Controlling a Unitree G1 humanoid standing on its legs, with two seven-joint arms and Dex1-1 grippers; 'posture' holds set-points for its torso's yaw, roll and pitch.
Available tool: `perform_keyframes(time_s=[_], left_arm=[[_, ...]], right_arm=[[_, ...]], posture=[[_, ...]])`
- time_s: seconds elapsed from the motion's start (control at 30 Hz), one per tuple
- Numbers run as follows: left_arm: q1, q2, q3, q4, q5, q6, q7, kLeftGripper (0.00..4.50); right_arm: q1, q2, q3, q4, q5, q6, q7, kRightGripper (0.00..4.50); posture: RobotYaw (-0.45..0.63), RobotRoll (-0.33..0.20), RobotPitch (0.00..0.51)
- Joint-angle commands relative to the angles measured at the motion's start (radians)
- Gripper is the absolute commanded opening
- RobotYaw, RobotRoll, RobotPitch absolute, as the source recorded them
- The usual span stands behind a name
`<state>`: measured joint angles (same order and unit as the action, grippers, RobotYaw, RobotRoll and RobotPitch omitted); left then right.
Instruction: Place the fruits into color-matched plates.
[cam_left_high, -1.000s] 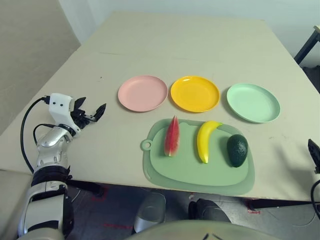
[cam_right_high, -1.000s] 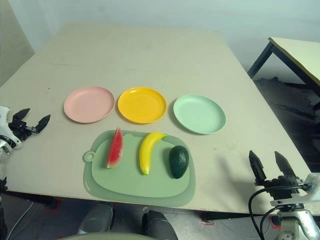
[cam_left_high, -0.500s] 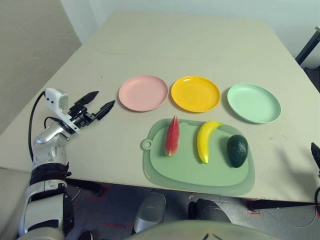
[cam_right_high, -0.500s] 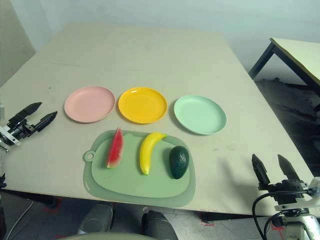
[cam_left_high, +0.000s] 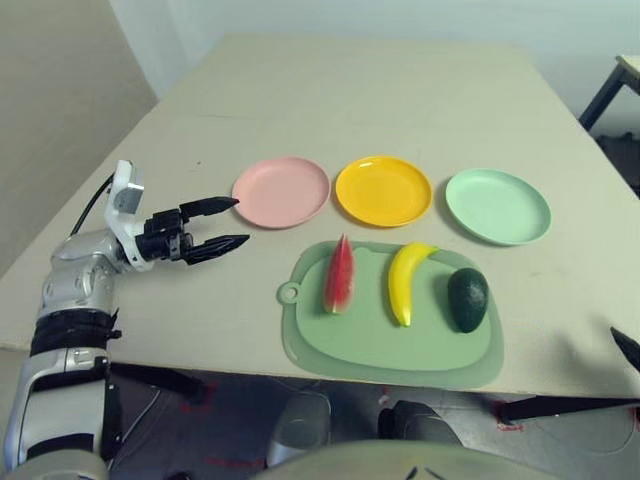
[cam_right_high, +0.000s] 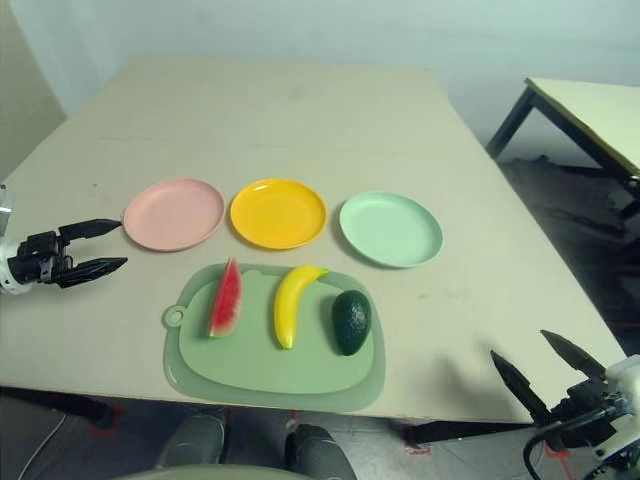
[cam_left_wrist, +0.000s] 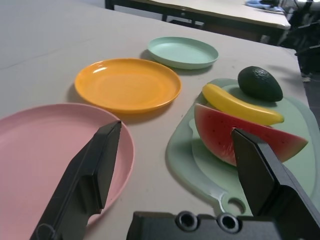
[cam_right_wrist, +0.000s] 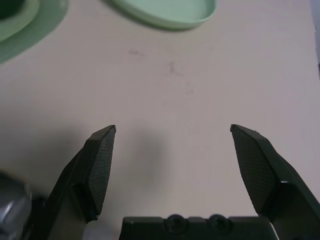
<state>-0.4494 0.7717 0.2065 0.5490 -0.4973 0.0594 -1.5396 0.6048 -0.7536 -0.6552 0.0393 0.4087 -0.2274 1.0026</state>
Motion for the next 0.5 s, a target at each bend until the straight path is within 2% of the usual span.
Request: perform_keyframes(time_s=[0.03, 0.1, 0.2, 0.3, 0.4, 0.5], left_arm=[[0.017, 0.001, -0.012, -0.013, 0.022, -0.005, 0.006, 4.48], [0.041, 0.0, -0.008, -0.027, 0.021, -0.002, 0.007, 4.48], [0.088, 0.015, 0.001, -0.078, 0.005, 0.034, 0.003, 4.48], [0.12, 0.035, 0.013, -0.134, -0.016, 0.082, 0.003, 4.48], [0.125, 0.048, 0.009, -0.159, -0.023, 0.112, -0.001, 4.48], [0.116, 0.05, 0.0, -0.169, -0.022, 0.127, -0.004, 4.48]], right_arm=[[0.053, -0.058, 0.063, -0.151, -0.049, 0.029, 0.067, 4.5], [0.068, -0.102, 0.081, -0.221, -0.071, 0.041, 0.095, 4.5], [0.033, -0.194, 0.083, -0.32, -0.11, 0.133, 0.088, 4.5], [-0.041, -0.341, 0.124, -0.355, -0.237, 0.211, 0.093, 4.5], [-0.201, -0.469, 0.251, -0.299, -0.315, 0.164, 0.124, 4.5], [-0.402, -0.531, 0.42, -0.222, -0.346, 0.115, 0.189, 4.5]], posture=[[0.21, 0.0, 0.053], [0.21, 0.0, 0.061], [0.22, 0.0, 0.072], [0.22, 0.0, 0.077], [0.22, 0.0, 0.082], [0.23, 0.0, 0.085]])
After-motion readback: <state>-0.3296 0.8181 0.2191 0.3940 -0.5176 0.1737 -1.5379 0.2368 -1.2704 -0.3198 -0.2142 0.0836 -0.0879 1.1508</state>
